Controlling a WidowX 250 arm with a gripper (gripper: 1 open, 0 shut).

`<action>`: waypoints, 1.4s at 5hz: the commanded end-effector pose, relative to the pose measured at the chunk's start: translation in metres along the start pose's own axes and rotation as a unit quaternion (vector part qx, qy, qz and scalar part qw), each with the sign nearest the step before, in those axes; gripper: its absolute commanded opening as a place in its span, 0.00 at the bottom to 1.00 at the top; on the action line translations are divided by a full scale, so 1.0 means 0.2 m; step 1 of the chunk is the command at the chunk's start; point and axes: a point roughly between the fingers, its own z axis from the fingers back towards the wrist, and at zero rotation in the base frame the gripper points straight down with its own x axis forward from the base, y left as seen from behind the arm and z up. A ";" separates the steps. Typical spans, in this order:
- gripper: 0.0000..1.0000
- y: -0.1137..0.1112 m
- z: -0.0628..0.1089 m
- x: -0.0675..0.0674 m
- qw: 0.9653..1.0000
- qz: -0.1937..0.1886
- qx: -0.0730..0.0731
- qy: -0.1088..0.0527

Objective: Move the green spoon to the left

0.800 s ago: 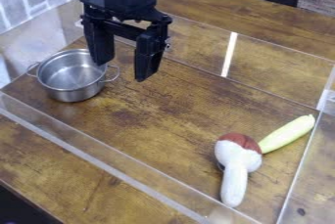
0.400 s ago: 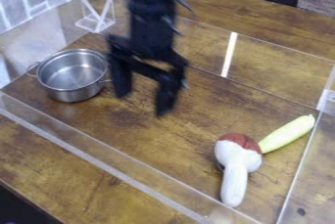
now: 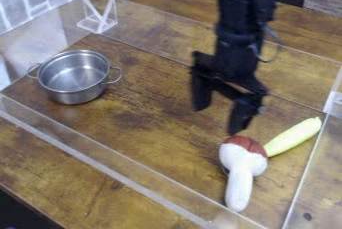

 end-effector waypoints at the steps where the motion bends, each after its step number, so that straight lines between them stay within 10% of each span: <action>1: 1.00 -0.09 0.07 0.16 0.996 -0.065 0.013 -0.053; 7: 1.00 -0.01 -0.02 0.31 0.995 -0.062 0.006 -0.082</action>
